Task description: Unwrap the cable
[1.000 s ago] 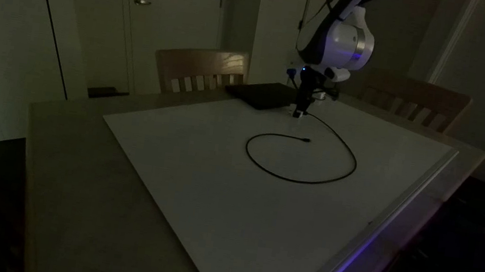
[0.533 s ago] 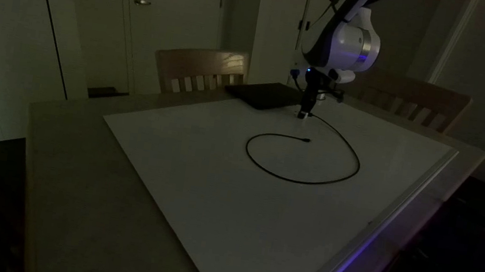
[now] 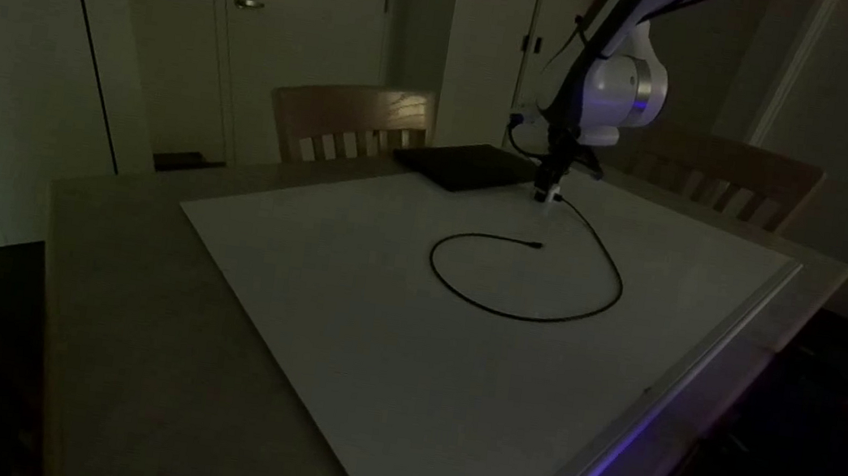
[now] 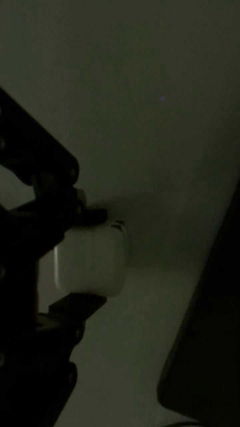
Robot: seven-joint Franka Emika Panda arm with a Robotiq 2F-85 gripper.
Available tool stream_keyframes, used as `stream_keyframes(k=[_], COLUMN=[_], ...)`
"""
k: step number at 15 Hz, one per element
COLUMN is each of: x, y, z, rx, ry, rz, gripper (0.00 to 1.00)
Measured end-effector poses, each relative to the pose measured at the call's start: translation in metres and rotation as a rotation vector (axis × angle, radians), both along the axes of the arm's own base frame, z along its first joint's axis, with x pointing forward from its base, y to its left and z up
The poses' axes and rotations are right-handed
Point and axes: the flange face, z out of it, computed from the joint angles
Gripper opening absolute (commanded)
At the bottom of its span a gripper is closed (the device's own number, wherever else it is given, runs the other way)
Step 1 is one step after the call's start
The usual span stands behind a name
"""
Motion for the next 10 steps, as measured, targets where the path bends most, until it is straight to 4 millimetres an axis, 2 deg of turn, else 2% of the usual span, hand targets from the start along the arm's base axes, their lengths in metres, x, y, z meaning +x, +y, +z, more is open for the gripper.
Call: stream_keyframes(k=[5, 8, 10], x=[-0.02, -0.044, -0.06], y=[-0.058, -0.096, -0.114], z=[-0.001, 0.0, 0.001], rx=[-0.015, 0.012, 0.041], ry=[-0.007, 0.013, 0.014], rz=[-0.301, -0.47, -0.593], gripper=[0.28, 0.28, 0.28])
